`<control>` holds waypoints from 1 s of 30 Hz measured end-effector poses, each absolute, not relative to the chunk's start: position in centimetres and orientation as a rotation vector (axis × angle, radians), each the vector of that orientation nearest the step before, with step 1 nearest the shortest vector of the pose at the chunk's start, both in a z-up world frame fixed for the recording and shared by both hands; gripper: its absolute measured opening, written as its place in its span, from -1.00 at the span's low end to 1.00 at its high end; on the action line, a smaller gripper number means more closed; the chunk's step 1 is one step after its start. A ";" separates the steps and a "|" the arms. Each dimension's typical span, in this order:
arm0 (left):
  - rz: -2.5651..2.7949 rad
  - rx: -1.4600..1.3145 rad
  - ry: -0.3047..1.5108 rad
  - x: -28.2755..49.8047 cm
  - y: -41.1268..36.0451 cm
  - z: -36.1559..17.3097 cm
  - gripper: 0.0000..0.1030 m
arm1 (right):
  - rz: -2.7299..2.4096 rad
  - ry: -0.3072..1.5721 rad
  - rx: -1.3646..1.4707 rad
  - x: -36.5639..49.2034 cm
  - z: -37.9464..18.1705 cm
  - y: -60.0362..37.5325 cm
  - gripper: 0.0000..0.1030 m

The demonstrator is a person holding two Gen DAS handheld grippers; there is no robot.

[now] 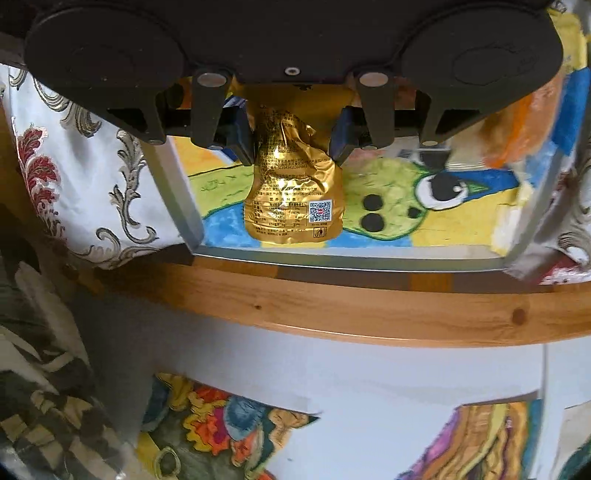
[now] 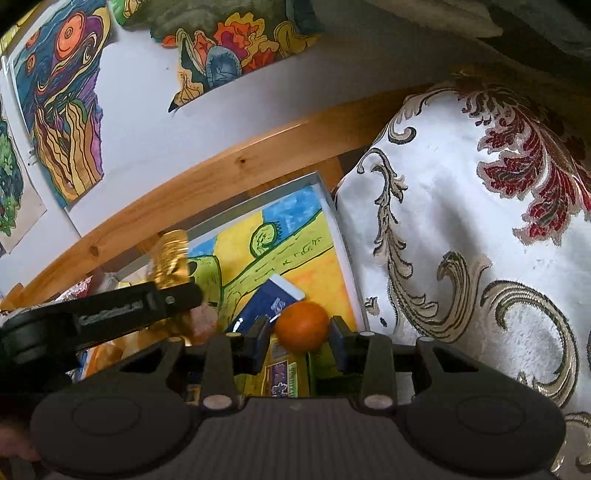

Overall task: Organize snacks
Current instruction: 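Carry the gold pouch over the tray with the left tool while the right tool carries the orange, then open both tools to drop the gold pouch and the orange into the tray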

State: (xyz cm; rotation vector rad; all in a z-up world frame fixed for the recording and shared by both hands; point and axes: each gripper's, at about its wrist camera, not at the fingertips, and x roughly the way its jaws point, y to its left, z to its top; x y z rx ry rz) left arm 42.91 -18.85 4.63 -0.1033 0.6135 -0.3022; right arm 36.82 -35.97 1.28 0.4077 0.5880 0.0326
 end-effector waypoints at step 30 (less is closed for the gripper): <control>-0.187 -0.167 0.541 41.8 -17.3 6.3 0.85 | 0.035 0.440 0.252 34.5 3.8 -34.2 0.72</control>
